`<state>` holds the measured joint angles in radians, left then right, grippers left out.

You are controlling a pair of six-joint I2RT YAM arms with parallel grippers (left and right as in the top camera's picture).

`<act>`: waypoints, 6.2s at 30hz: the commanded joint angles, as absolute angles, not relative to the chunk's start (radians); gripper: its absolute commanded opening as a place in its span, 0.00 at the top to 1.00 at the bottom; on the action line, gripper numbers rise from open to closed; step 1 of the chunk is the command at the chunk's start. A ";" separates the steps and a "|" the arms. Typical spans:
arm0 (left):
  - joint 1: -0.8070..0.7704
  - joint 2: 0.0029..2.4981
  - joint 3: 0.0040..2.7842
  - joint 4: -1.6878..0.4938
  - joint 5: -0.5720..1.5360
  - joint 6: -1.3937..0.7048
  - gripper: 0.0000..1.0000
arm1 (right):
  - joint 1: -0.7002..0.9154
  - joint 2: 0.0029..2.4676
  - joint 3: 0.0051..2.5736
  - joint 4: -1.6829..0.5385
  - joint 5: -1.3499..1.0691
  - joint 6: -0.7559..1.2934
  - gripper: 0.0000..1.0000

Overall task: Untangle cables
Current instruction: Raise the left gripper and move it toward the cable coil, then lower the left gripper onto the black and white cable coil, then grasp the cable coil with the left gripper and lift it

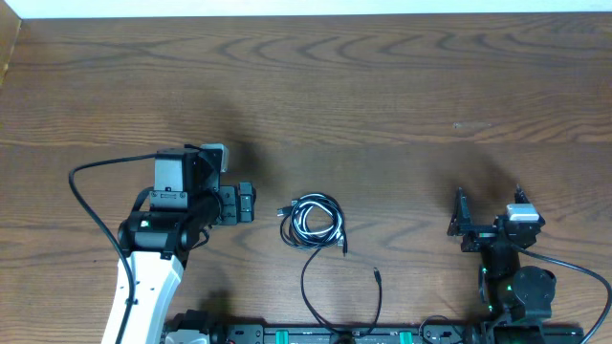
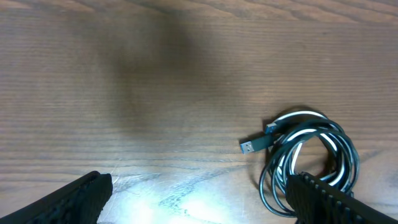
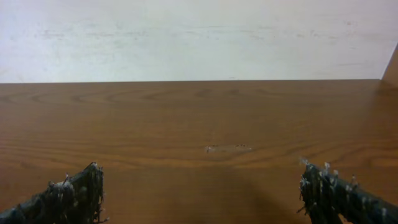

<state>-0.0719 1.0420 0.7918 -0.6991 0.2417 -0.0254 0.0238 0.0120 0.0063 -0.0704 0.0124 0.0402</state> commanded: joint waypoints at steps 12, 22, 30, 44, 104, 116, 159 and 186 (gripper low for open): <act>-0.069 1.051 0.818 -0.665 0.276 0.007 0.05 | 0.030 0.006 0.006 -0.075 0.020 0.028 0.01; -0.069 1.051 0.818 -0.653 0.276 0.007 0.02 | 0.030 0.006 0.006 -0.075 0.020 0.028 0.01; -0.069 1.051 0.818 -0.650 0.277 0.006 0.02 | 0.030 0.006 0.006 -0.075 0.020 0.028 0.01; -0.070 1.052 0.818 -0.655 0.278 0.008 0.02 | 0.030 0.006 0.006 -0.075 0.020 0.028 0.01; -0.502 1.566 0.815 -0.513 0.215 0.133 0.02 | 0.030 0.007 0.006 -0.075 0.020 0.028 0.01; -0.503 1.577 0.815 -0.468 0.216 0.118 0.20 | 0.030 0.007 0.006 -0.075 0.020 0.028 0.01; -0.569 1.627 0.780 -0.358 0.097 0.186 0.32 | 0.030 0.007 0.006 -0.075 0.020 0.028 0.01; -0.569 1.497 0.813 -0.265 0.096 0.179 0.92 | 0.030 0.007 0.006 -0.075 0.020 0.028 0.01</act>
<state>-0.5667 1.5909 0.7918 -0.2840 0.1009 0.1806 0.0238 0.0120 0.0063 -0.0704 0.0124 0.0402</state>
